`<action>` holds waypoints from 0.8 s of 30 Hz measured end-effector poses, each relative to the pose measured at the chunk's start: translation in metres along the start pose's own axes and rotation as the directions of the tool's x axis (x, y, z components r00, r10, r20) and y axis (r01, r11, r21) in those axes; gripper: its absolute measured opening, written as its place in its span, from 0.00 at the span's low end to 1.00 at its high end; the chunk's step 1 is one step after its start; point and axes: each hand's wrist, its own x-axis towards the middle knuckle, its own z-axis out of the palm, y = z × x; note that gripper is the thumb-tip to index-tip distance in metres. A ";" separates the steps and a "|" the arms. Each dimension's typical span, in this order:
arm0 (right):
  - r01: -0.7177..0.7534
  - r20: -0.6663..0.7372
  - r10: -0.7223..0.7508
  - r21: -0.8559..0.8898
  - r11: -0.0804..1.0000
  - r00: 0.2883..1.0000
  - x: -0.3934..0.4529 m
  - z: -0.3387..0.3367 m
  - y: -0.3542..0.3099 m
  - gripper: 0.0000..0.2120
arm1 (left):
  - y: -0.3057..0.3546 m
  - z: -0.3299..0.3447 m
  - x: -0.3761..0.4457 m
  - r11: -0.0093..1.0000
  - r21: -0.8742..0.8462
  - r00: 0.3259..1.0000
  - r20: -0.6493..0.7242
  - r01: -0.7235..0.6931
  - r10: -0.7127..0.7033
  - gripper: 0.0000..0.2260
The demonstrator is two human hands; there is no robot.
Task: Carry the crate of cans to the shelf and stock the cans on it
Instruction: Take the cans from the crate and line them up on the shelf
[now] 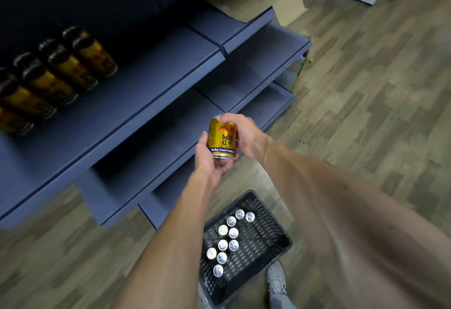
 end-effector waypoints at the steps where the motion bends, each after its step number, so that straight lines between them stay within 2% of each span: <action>1: 0.035 -0.004 -0.035 0.007 0.999 0.999 0.002 0.007 -0.011 0.27 | 0.011 0.000 0.003 0.998 0.011 0.998 0.015 -0.056 0.056 0.35; 4: 0.107 -0.070 -0.104 0.052 0.993 0.992 0.007 0.023 -0.035 0.23 | 0.036 0.008 0.009 0.969 0.050 0.970 -0.008 -0.243 0.243 0.32; 7: 0.137 -0.079 -0.133 0.054 0.989 0.988 0.009 0.038 -0.046 0.12 | 0.048 0.013 0.004 0.916 0.087 0.899 -0.177 -0.391 0.401 0.22; 9: 0.161 -0.076 -0.158 0.034 0.986 0.985 0.011 0.051 -0.051 0.10 | 0.057 0.008 0.002 0.872 0.147 0.839 -0.238 -0.466 0.489 0.18; 11: 0.203 -0.080 -0.203 -0.008 0.979 0.976 0.015 0.066 -0.054 0.10 | 0.068 0.002 0.000 0.816 0.233 0.759 -0.300 -0.529 0.577 0.16; 13: 0.242 -0.066 -0.243 -0.023 0.970 0.968 0.021 0.082 -0.055 0.11 | 0.078 -0.004 -0.006 0.739 0.365 0.638 -0.373 -0.567 0.674 0.15; 15: 0.280 -0.043 -0.281 -0.025 0.960 0.959 0.030 0.100 -0.052 0.12 | 0.090 -0.015 -0.012 0.665 0.517 0.532 -0.403 -0.538 0.744 0.18; 16: 0.303 -0.032 -0.304 -0.032 0.953 0.952 0.033 0.109 -0.052 0.10 | 0.098 -0.024 -0.014 0.631 0.586 0.511 -0.385 -0.508 0.768 0.20; 18: 0.341 -0.014 -0.342 -0.048 0.939 0.940 0.042 0.130 -0.050 0.10 | 0.117 -0.052 -0.019 0.567 0.684 0.541 -0.291 -0.459 0.789 0.22; 21: 0.356 0.049 -0.353 -0.099 0.929 0.934 0.055 0.175 -0.038 0.16 | 0.153 -0.112 -0.030 0.498 0.737 0.659 -0.094 -0.458 0.746 0.12; 22: 0.351 0.077 -0.344 -0.103 0.931 0.936 0.058 0.191 -0.033 0.17 | 0.166 -0.133 -0.036 0.467 0.757 0.675 -0.048 -0.456 0.737 0.12; 24: 0.339 0.149 -0.326 -0.072 0.938 0.934 0.060 0.225 -0.025 0.17 | 0.191 -0.170 -0.044 0.421 0.795 0.656 -0.039 -0.437 0.754 0.17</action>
